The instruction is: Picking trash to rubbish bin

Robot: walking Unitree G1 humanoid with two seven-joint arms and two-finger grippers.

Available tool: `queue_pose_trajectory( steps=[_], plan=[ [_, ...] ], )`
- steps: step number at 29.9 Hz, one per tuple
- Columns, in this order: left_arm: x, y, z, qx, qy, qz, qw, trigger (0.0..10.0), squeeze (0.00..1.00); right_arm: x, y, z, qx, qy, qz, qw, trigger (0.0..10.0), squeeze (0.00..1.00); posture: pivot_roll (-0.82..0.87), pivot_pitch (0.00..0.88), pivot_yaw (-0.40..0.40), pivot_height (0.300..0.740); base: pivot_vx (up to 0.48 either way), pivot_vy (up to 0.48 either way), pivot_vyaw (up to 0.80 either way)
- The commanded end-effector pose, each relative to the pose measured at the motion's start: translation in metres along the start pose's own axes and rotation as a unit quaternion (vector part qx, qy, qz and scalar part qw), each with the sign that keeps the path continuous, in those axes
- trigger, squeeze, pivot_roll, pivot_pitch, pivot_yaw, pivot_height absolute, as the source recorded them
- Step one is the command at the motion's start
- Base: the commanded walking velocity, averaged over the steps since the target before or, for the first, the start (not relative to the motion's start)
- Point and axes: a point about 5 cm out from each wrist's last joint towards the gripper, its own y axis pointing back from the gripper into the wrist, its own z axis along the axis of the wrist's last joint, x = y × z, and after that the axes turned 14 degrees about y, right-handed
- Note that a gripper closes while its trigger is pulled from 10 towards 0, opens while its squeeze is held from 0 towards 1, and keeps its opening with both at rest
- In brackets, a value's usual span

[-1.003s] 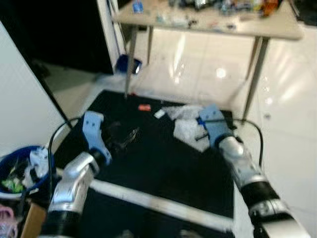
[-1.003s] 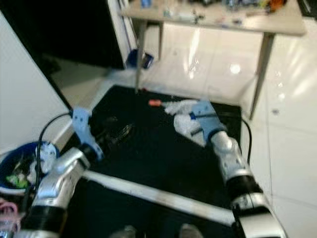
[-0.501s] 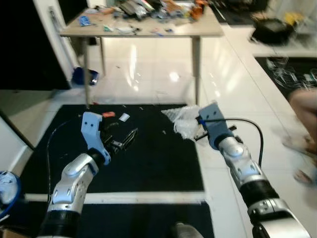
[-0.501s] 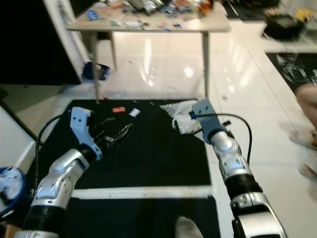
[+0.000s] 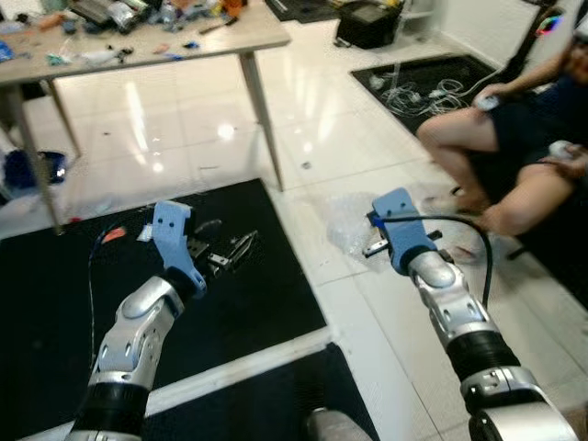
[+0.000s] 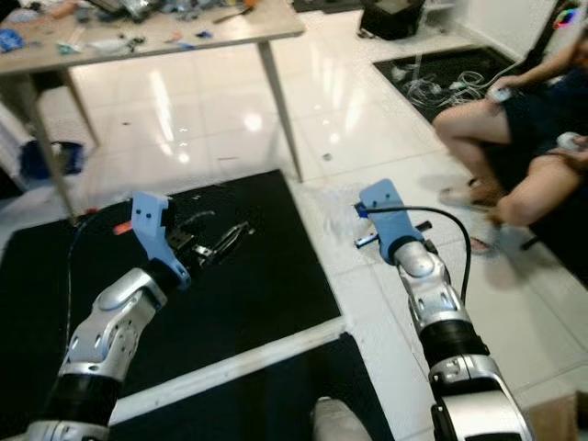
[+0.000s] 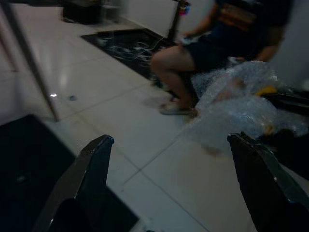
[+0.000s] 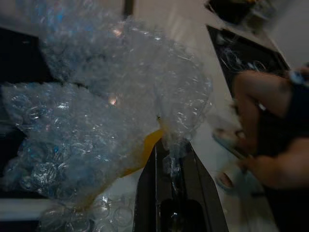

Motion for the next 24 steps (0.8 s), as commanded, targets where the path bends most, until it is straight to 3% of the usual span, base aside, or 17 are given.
queue_pose_trajectory(
  steps=[1, 24],
  plan=[
    [0.0017, 0.0013, -0.0015, 0.009, -0.003, 0.004, 1.0, 10.0, 0.0, 0.0034, 0.0005, -0.0033, 0.008, -0.008, 0.005, 1.0, 10.0, 0.0, -0.12, 0.0, 0.025, 0.74, 0.0, 0.0, -0.77],
    [0.0022, 0.0006, -0.0011, 0.009, -0.005, 0.005, 1.0, 10.0, 0.0, 0.0018, 0.0006, -0.0027, 0.003, -0.016, -0.001, 1.0, 10.0, 0.0, -0.12, 0.0, 0.025, 0.74, 0.0, 0.0, -0.77]
  ],
)
